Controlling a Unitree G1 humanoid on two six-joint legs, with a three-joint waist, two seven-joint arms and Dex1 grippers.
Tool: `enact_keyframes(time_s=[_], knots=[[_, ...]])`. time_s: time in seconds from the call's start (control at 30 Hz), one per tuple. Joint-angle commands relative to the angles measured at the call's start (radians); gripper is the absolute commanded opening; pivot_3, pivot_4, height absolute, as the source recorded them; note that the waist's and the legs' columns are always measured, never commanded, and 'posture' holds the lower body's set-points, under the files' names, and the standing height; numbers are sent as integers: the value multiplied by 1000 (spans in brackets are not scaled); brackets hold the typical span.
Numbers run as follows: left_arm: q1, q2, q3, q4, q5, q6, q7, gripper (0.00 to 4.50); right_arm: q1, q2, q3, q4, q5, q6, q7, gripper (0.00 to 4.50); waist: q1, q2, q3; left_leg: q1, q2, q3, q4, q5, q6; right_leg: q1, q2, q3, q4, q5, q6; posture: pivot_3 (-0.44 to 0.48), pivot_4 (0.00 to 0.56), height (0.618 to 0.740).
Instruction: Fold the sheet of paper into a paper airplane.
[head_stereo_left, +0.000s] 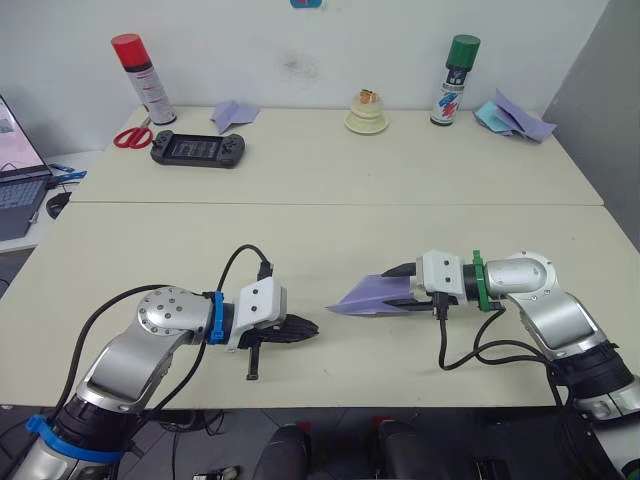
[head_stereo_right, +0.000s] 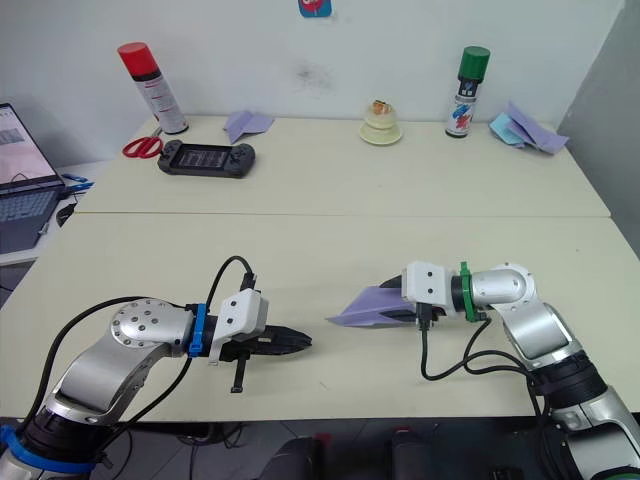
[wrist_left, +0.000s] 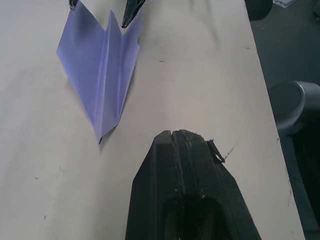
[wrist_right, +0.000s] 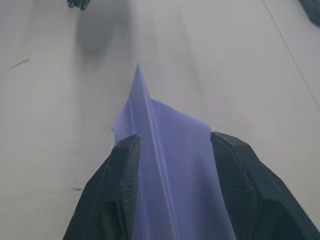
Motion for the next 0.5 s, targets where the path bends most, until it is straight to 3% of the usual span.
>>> enact_keyframes(time_s=[0.03, 0.5], knots=[[-1, 1, 4, -17, -13, -18, -5, 0, -9, 1, 10, 19, -33, -3, -8, 2236, 0, 0, 0, 0, 0, 0, 0, 0, 0, 0, 0, 0, 0, 0, 0, 0, 150, 722], [12, 1, -3, -30, -11, -19, -6, 0, -38, 73, 80, 177, -121, 21, -22, 2236, -1, 0, 0, 1, 0, 1, 1, 0, 0, 0, 0, 2, 2, 0, 0, 0, 150, 722]])
